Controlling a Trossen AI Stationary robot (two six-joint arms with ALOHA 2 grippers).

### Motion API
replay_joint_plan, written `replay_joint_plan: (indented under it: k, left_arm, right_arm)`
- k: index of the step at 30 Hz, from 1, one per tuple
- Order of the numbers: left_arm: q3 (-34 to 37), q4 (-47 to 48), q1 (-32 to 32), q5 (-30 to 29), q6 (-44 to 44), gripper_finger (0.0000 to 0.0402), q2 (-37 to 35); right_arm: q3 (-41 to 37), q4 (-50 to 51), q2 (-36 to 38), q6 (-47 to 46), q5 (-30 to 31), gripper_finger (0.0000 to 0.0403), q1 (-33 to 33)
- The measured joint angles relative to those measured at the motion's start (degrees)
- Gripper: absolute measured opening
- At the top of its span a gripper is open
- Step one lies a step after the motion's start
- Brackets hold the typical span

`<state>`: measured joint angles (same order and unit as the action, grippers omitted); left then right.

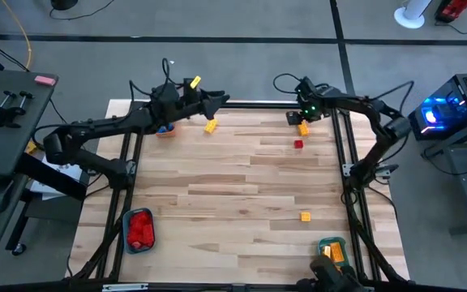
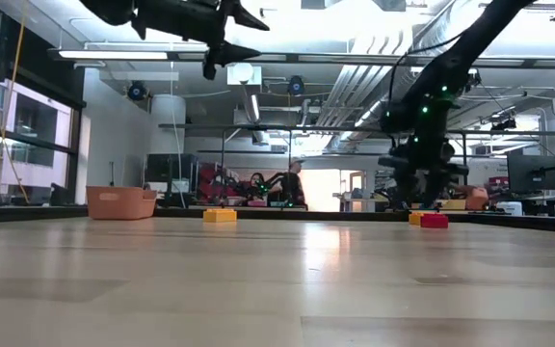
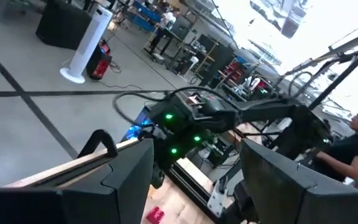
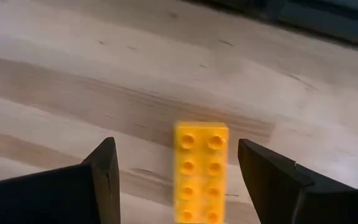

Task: Sort blocks
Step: Put the yellow game piece into the right blue bin

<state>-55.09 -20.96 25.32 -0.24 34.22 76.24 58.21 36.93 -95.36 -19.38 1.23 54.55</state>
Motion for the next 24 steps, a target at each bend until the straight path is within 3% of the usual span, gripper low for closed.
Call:
replay_joint_plan:
  k: [10, 13, 20, 24]
  left_arm:
    - [-0.35, 0.18, 2.58, 7.99, -1.89, 0.0223, -0.39]
    - [-0.32, 0.14, 3.16, 9.56, -1.99, 0.0223, -0.39]
    - [-0.28, -0.02, 6.50, 13.16, -4.77, 0.0223, -2.86]
    - [-0.28, -0.04, 8.70, 15.02, -6.87, 0.0223, -5.24]
  right_arm:
    - [0.23, 6.91, -5.92, -1.06, 0.12, 0.0203, -0.63]
    - [0.20, 8.09, -5.90, -2.12, 0.27, 0.0166, -1.33]
    - [-0.26, 10.12, -4.05, -5.42, 1.97, 0.0019, -1.84]
    - [0.10, 10.97, -3.29, -6.07, 2.19, 0.0019, -1.75]
